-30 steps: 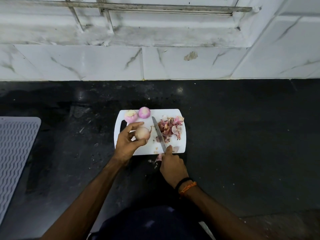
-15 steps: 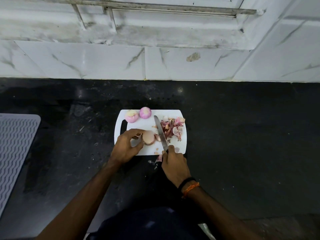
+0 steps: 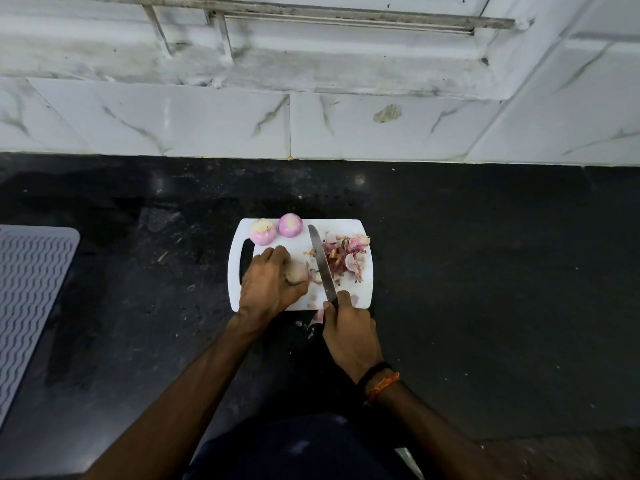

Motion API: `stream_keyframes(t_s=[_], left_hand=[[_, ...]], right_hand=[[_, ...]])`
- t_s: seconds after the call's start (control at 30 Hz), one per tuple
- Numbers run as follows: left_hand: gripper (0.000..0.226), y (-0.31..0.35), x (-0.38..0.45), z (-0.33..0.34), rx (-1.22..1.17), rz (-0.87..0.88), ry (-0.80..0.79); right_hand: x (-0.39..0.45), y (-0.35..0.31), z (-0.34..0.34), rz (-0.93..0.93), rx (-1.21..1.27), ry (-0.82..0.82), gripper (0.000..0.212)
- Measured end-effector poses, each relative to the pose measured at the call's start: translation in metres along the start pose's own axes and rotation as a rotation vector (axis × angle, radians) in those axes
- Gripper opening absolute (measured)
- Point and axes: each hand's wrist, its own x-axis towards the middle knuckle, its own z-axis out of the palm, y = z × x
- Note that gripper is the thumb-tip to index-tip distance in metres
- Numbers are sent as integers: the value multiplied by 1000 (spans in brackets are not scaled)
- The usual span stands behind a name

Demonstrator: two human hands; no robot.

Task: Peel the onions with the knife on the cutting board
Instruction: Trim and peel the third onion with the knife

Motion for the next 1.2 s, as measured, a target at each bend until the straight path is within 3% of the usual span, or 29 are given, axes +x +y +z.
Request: stream_keyframes(t_s=[0.17, 0.37, 0.5, 0.87, 1.2], left_hand=[[55, -13, -8, -11, -359, -18, -72], [52, -13, -18, -16, -530, -4, -144], [54, -8, -19, -16, -522, 5, -151], [43, -6, -15, -17, -369, 82, -218], [43, 1, -9, -19, -433, 62, -258]], right_hand=[[-11, 3, -1, 33, 61, 3, 34], [-25, 13, -7, -53, 84, -6, 30], [-26, 9, -7, -110, -3, -55, 37], [-18, -2, 1, -73, -24, -64, 30], [-11, -9, 1, -45, -40, -69, 32]])
